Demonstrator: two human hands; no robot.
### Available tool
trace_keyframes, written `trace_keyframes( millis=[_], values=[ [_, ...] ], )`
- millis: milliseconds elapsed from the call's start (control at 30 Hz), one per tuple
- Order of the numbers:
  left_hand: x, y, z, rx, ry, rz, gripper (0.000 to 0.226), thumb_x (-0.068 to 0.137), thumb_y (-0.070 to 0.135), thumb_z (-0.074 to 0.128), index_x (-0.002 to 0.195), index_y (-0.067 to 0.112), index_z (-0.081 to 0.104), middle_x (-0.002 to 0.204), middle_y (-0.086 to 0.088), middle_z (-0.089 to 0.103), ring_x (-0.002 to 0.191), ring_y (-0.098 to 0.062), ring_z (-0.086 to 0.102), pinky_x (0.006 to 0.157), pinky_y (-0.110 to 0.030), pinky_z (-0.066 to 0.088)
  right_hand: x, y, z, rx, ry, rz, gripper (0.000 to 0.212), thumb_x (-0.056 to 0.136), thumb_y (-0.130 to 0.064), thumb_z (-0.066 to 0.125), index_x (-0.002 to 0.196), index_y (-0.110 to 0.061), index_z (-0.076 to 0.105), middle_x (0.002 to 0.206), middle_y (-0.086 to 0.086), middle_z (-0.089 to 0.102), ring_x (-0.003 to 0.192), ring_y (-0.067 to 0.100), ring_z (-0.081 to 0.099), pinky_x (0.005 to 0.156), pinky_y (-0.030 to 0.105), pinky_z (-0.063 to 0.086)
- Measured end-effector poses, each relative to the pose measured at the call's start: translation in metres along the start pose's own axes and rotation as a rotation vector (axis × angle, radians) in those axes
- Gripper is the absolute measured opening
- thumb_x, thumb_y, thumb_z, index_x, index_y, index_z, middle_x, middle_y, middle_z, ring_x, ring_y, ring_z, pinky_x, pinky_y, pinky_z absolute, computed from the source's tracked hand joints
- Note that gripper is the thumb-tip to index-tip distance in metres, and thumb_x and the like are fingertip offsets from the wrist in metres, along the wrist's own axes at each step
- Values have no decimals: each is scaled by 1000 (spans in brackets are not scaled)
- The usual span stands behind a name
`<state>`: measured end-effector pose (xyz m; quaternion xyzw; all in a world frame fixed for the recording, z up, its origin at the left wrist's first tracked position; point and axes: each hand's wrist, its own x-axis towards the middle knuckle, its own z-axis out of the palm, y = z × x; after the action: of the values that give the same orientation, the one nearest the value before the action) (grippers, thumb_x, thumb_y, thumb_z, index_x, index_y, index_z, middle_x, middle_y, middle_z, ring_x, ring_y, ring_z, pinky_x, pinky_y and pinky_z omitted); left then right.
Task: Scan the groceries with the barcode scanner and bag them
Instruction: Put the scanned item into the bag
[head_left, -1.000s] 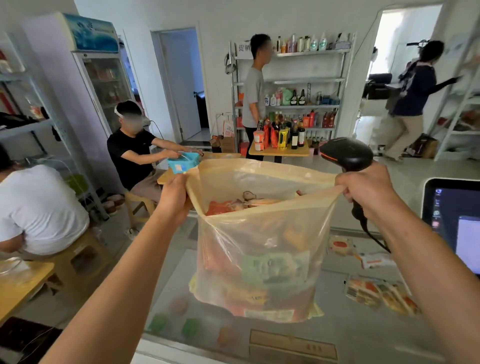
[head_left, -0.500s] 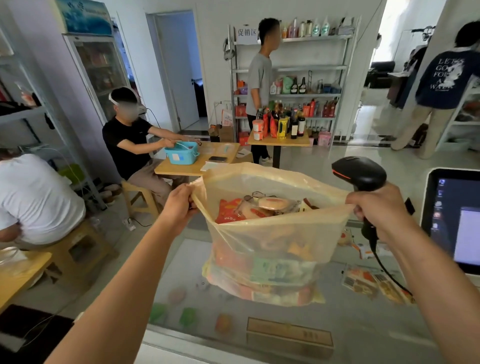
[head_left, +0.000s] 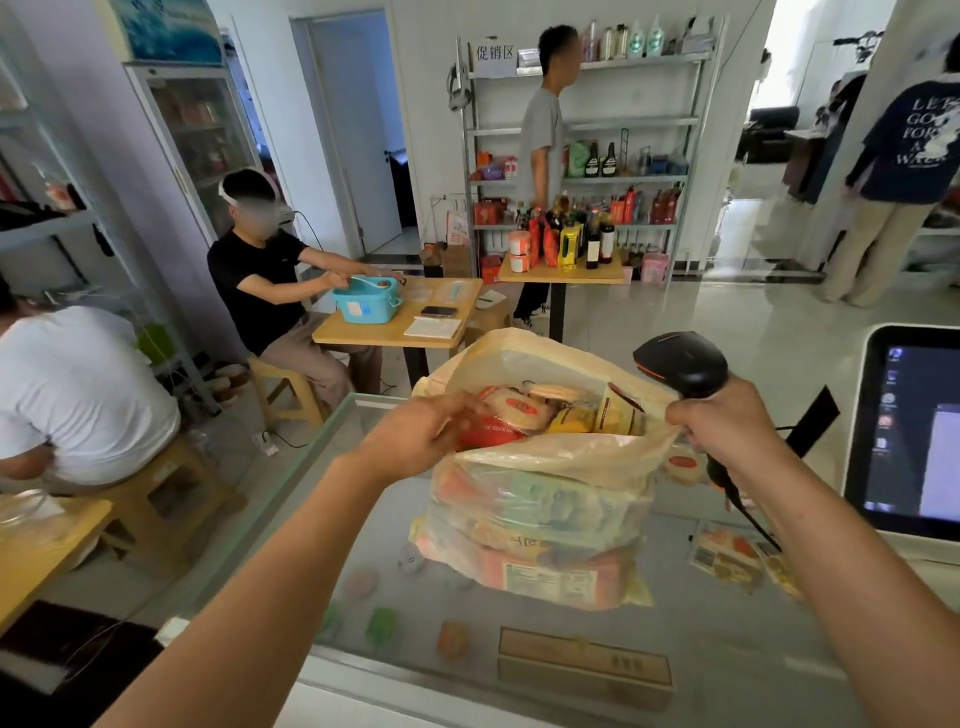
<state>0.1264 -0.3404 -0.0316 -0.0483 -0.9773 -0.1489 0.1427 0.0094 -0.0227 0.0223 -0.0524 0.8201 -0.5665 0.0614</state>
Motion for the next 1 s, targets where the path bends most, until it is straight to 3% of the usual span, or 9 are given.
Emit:
trace_keyframes(
  millis=[133,233,333,400,567,667,733,900,1000],
  values=[
    [0,1,-6,-47,-412,-176,66,82,82,40,126,36,58,127,9,59,114,-14,56,101,-35,44,2,-4,-1,-8,-15,7,29,78,2,67,101,-15,63,77,4,60,67,17,56,56,27,40],
    [-9,5,-15,-256,-478,-186,69,68,83,60,105,26,72,116,7,63,109,-13,55,100,-32,44,3,-2,0,-8,-22,13,28,78,2,66,101,-14,63,75,4,59,66,17,55,58,28,42],
    [-10,10,-21,-395,-340,-190,28,80,44,79,88,18,71,92,14,67,91,-5,60,87,-28,50,5,0,0,-9,-26,-8,28,76,3,65,100,-12,64,72,3,57,63,17,52,57,27,39],
    [-7,18,-27,-540,-198,-118,31,83,28,79,68,16,54,68,13,52,69,-4,50,69,-23,42,5,0,1,-8,-28,-11,29,75,3,65,99,-12,63,71,3,56,63,18,50,56,27,37],
    [11,47,-17,-676,60,-16,43,83,45,72,77,6,54,70,-21,46,67,-22,41,64,-29,35,5,7,5,-6,-27,-16,35,75,2,66,106,-15,65,84,5,64,80,25,60,66,31,46],
    [25,56,-10,-602,258,-55,41,87,54,65,78,14,59,70,-20,52,64,-27,47,63,-34,41,5,10,7,2,-13,-13,36,75,2,66,105,-19,65,91,6,67,89,28,63,79,41,53],
    [35,62,-9,-486,339,-123,35,91,53,61,80,20,62,70,-4,59,66,-14,55,67,-35,47,4,13,9,11,-9,0,35,75,0,67,101,-22,63,91,4,67,89,27,63,83,45,55],
    [56,110,13,-207,-222,-26,43,93,63,51,109,28,70,109,9,68,99,-11,61,92,-38,50,-5,26,20,5,12,-4,36,66,-6,69,98,-21,66,91,3,69,88,28,65,79,40,53],
    [58,127,27,-249,-347,46,46,85,64,63,116,30,67,113,12,65,105,-7,59,96,-39,50,-10,40,20,39,48,15,37,66,-7,70,100,-20,66,90,5,69,87,28,65,79,42,53]
  ],
)
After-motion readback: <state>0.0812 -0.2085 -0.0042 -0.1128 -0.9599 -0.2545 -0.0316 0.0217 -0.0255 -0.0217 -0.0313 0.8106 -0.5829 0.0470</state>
